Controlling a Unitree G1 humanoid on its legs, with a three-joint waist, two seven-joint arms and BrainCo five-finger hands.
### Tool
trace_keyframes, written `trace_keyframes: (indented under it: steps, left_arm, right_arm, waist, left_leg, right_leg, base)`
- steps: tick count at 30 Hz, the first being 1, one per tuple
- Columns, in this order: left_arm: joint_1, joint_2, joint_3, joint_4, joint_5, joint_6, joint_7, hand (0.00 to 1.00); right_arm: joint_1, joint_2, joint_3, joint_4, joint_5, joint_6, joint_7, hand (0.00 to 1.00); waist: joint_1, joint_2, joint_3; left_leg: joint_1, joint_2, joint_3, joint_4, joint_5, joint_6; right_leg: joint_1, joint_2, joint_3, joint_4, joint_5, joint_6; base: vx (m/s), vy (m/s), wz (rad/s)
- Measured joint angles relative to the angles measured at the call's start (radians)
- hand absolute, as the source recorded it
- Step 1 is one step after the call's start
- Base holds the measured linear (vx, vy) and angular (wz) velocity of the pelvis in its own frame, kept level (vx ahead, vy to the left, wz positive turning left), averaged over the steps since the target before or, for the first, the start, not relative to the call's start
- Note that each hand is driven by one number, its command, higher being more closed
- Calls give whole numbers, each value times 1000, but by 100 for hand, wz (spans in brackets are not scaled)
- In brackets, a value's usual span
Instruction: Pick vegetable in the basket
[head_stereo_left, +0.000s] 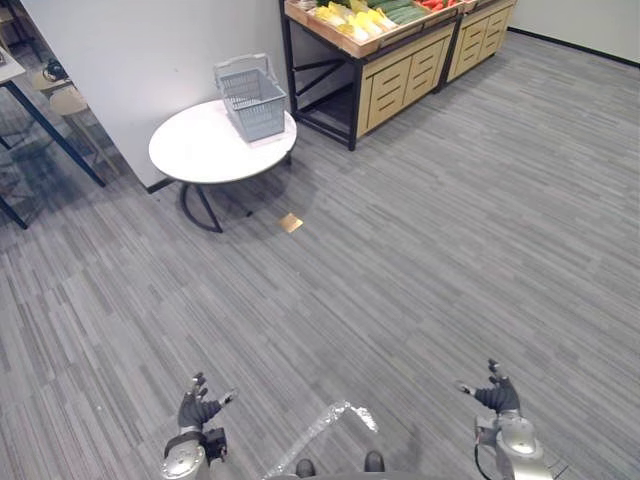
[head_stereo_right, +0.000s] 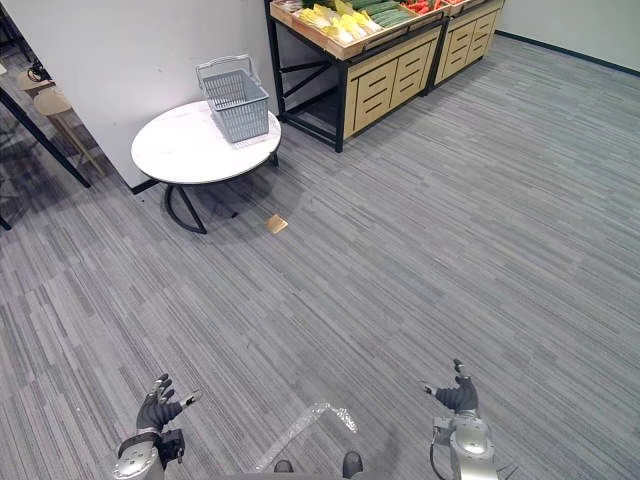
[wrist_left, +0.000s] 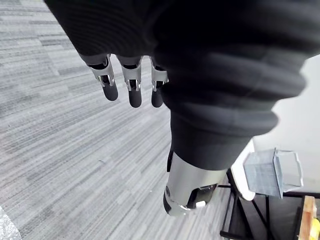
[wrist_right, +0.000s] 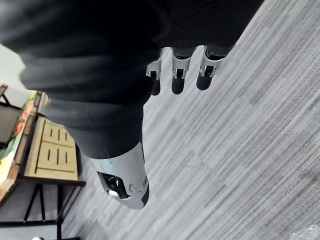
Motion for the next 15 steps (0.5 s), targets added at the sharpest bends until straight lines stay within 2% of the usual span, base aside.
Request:
trace_keyframes:
  steps: [6, 15]
  left_arm:
    - [23, -2, 31, 13, 0, 7, 3, 0]
    - [32, -18, 30, 8, -2, 7, 17, 0]
  right_arm:
    - [0, 1, -41, 2, 16, 10, -5, 0]
    - [-9, 1, -55, -1, 16, 10, -22, 0]
  waist:
    - [0, -11, -5]
    - [1, -11, -5]
  left_leg:
    - [4, -2, 0, -20, 6, 1]
    - [0, -4, -1, -33, 7, -1]
  right_leg:
    - [-10, -2, -3, 0, -3, 4]
    - [-17, -2, -5, 0, -16, 11]
  base:
    - [-52, -12, 1]
    - [0, 0, 0]
